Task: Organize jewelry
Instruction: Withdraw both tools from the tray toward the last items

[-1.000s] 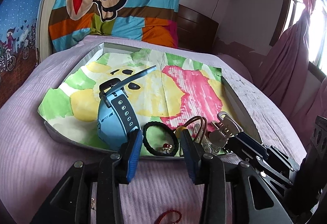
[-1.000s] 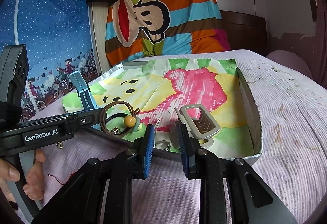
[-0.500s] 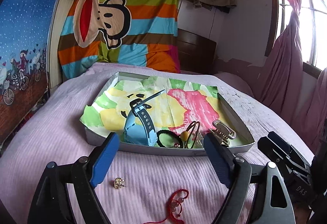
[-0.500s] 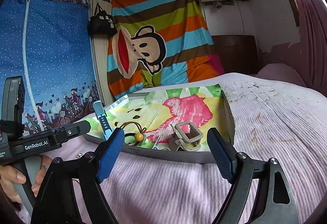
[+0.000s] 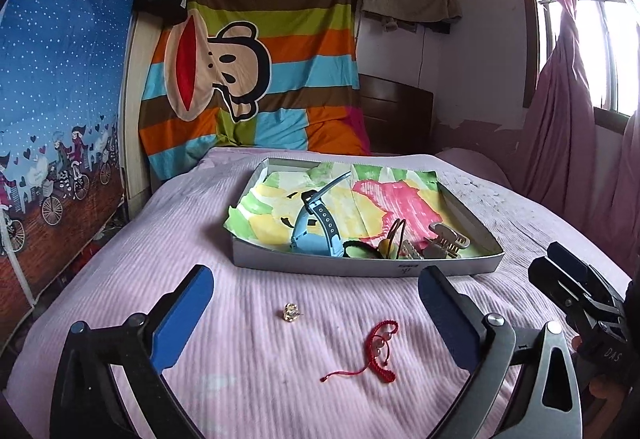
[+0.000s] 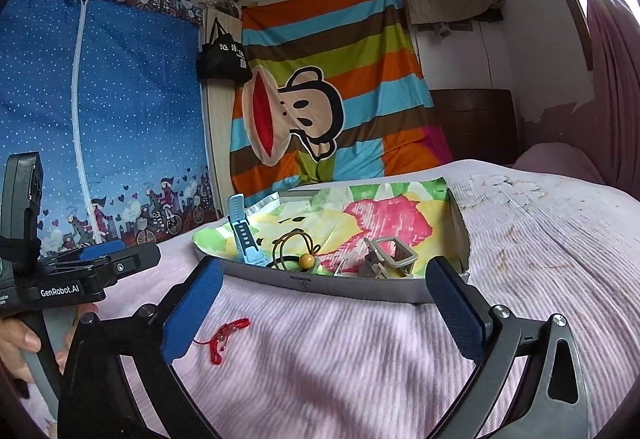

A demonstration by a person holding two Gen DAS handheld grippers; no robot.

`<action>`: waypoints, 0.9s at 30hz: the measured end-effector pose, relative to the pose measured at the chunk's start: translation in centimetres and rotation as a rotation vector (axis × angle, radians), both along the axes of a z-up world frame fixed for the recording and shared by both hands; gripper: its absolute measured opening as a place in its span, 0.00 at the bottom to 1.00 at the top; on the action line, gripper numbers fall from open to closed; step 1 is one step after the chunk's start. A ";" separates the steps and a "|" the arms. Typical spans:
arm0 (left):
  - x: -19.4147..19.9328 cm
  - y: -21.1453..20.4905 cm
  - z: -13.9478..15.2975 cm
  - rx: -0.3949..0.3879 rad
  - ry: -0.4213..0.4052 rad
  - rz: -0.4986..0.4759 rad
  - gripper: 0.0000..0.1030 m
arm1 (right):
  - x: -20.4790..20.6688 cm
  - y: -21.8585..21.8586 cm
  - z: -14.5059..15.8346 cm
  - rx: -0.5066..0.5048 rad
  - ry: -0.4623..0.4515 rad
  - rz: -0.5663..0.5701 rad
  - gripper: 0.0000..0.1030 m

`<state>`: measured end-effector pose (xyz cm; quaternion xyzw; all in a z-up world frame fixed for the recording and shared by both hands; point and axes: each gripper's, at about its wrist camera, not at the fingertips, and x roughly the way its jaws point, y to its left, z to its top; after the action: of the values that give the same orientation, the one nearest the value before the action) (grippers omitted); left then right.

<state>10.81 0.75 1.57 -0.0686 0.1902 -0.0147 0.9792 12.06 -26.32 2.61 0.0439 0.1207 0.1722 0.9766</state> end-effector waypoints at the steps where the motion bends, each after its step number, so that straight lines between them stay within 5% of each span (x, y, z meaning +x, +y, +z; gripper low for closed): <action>1: -0.4 0.2 0.0 0.006 -0.003 0.004 1.00 | -0.2 0.1 0.0 -0.001 -0.001 0.002 0.97; 10: -2.8 2.1 -0.1 0.013 -0.006 0.021 1.00 | -1.9 1.0 -0.1 -0.037 -0.027 0.023 0.97; 20: -1.9 4.2 -0.8 -0.024 0.096 0.050 1.00 | -1.6 3.3 -0.4 -0.124 -0.006 0.101 0.97; 27: -0.2 4.1 -1.0 0.021 0.157 0.046 1.00 | 0.0 4.6 -0.7 -0.150 0.062 0.149 0.97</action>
<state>10.59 4.84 0.58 -0.0636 0.2651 0.0153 0.9620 12.08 -21.69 1.90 -0.0333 0.1663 0.2333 0.9575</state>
